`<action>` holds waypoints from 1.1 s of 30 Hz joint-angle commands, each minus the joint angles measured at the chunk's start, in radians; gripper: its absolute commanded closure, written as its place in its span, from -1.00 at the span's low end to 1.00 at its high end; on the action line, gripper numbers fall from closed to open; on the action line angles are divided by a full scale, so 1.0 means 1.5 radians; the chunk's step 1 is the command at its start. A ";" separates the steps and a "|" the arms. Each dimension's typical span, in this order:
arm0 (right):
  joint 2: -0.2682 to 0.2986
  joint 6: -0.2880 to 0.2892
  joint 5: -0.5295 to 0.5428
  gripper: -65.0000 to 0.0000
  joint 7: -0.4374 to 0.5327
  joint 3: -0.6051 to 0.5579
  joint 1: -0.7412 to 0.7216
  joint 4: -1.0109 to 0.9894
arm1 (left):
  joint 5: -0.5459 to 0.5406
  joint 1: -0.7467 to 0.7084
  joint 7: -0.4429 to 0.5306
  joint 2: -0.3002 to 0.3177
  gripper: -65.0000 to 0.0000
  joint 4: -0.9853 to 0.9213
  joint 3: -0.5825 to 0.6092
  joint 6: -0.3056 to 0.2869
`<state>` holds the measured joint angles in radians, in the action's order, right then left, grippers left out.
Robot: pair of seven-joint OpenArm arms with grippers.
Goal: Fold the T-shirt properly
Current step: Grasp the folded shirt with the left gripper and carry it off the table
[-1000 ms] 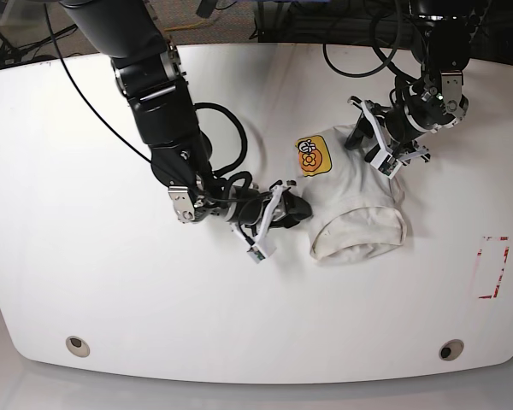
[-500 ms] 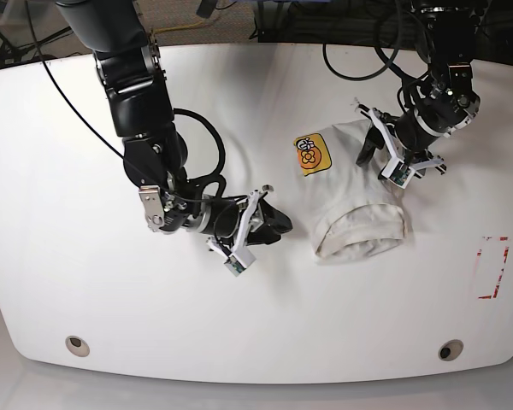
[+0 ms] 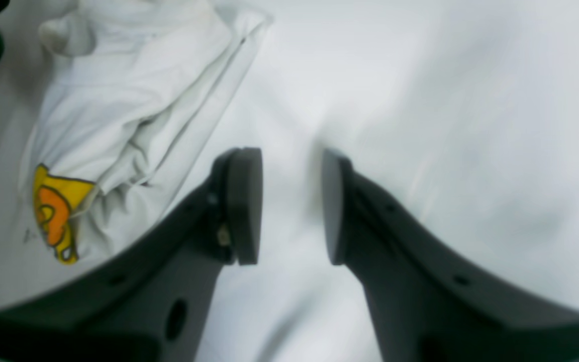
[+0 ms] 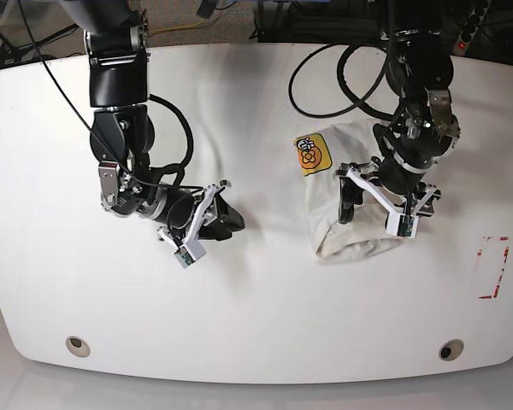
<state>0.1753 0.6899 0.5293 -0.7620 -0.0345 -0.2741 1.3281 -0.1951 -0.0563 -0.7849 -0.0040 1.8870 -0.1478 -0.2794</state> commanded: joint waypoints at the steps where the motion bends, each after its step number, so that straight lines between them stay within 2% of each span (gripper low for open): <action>1: 0.006 0.005 0.016 0.45 0.018 0.003 -0.010 0.014 | -0.003 0.009 0.022 -0.008 -0.51 -0.014 0.032 0.067; 4: 0.006 0.005 0.016 0.45 0.018 0.003 -0.007 0.014 | -0.002 0.004 0.082 -0.013 -0.51 -0.051 0.069 0.121; 7: 0.006 0.005 0.016 0.45 0.018 0.003 -0.007 0.013 | 0.002 -0.013 0.179 -0.010 -0.51 -0.105 0.108 0.185; 9: 0.004 0.005 0.016 0.45 0.018 0.003 -0.007 0.013 | 0.033 -0.016 0.229 -0.010 -0.51 -0.152 0.129 0.210; 13: 0.002 0.005 0.016 0.45 0.018 0.003 -0.007 0.011 | 0.109 -0.017 0.307 -0.015 -0.51 -0.261 0.150 0.217; 18: 0.005 0.005 0.016 0.45 0.018 0.003 -0.007 0.011 | 0.122 -0.012 0.371 -0.009 -0.51 -0.381 0.149 0.217; 23: 0.006 0.005 0.016 0.45 0.018 0.004 -0.006 0.013 | 0.120 0.005 0.371 0.047 -0.51 -0.416 0.149 0.213; 25: 0.006 0.005 0.016 0.45 0.018 0.004 -0.006 0.013 | 0.120 0.007 0.351 0.080 -0.51 -0.418 0.149 0.192; 27: 0.006 0.005 0.016 0.45 0.018 0.004 -0.006 0.013 | 0.119 0.008 0.317 0.110 -0.51 -0.414 0.149 0.153; 30: 0.006 0.005 0.016 0.45 0.018 0.004 -0.006 0.014 | 0.119 0.007 0.265 0.175 -0.51 -0.413 0.131 0.043; 33: 0.006 0.005 0.016 0.45 0.018 0.004 -0.006 0.014 | 0.121 0.003 0.261 0.224 -0.51 -0.419 0.078 -0.033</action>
<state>0.1776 0.6891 0.5293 -0.7609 -0.0334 -0.2569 1.3277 -0.1070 -0.0219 -0.2619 0.2573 1.2835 0.0265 -0.3069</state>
